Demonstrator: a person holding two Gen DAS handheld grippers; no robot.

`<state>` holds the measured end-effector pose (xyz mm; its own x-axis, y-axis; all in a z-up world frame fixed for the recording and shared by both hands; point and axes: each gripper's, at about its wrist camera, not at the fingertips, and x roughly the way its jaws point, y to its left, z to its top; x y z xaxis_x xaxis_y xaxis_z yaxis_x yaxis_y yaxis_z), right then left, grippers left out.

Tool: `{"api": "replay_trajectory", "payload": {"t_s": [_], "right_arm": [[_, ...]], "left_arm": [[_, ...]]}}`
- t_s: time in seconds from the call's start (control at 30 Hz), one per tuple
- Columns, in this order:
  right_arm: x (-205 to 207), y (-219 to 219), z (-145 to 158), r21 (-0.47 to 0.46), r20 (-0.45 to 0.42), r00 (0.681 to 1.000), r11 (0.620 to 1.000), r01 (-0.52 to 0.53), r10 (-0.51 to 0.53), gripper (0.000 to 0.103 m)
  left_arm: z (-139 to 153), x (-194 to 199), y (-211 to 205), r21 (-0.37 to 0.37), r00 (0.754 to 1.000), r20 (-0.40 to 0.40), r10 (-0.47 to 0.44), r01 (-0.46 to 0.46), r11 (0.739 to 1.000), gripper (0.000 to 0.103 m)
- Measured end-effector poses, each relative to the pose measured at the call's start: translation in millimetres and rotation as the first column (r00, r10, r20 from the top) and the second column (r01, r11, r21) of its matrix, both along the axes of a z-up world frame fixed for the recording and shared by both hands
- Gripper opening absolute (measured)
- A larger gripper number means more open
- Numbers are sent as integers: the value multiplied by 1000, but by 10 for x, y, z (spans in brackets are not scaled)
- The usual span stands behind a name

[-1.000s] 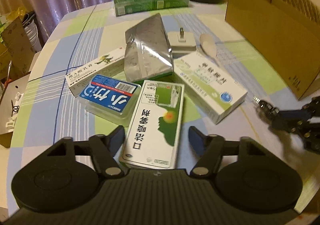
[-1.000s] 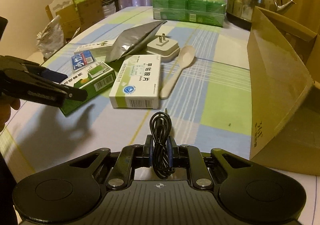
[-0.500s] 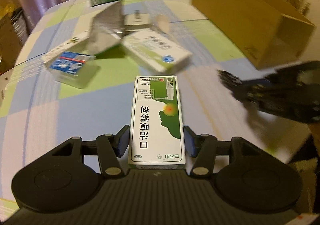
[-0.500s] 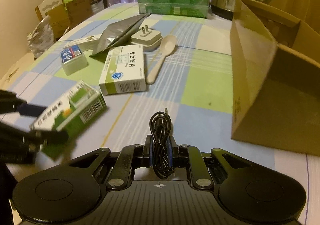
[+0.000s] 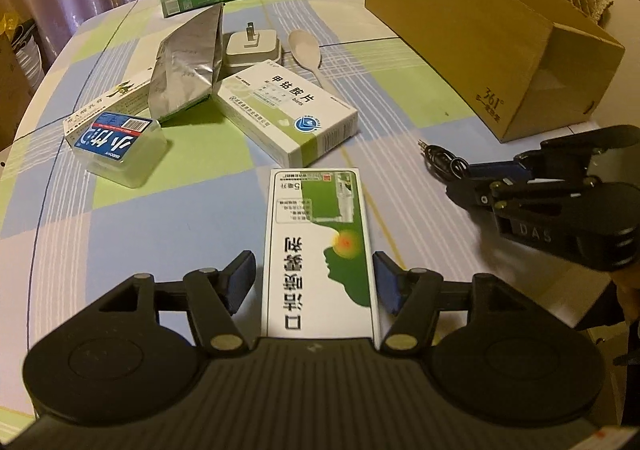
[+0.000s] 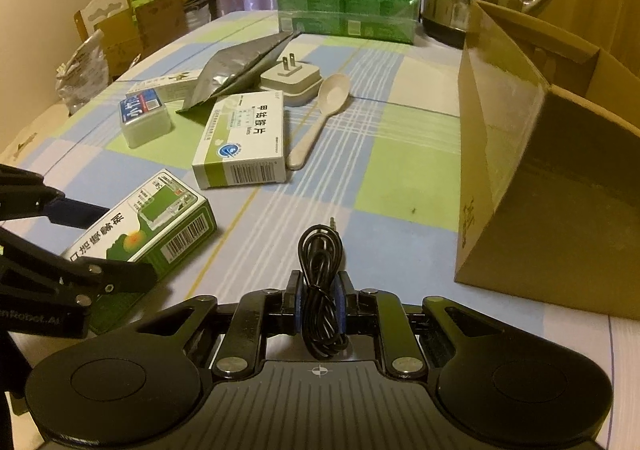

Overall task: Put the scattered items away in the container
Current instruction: 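Carry the medicine box with the left tool while the right tool carries the cable to the cardboard box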

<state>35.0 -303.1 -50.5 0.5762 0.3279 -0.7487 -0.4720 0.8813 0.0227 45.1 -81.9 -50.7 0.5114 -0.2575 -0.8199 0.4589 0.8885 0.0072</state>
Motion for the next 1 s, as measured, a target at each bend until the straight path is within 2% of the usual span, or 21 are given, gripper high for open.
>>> {"api": "replay_trajectory", "payload": {"t_s": [0.13,0.37,0.67,1.0], "right_arm": [[19,17,-3,-8,1,1000,1000,-2,2,12],[7,-45,74,18,-6,1000,1000,24,-24,12],[-127,-161,429,64,60,997,997,45,-49,12],[-176,-333,915,117,157,984,991,66,-84,12]], "left_arm": [[-46,55,-22,1,1000,-28,-7,7,1000,51],[17,-9,-48,3,1000,-20,-11,11,1000,51],[361,-95,-84,-40,1000,31,-7,8,999,51],[796,-32,-343,-95,993,113,-41,52,994,51]]}}
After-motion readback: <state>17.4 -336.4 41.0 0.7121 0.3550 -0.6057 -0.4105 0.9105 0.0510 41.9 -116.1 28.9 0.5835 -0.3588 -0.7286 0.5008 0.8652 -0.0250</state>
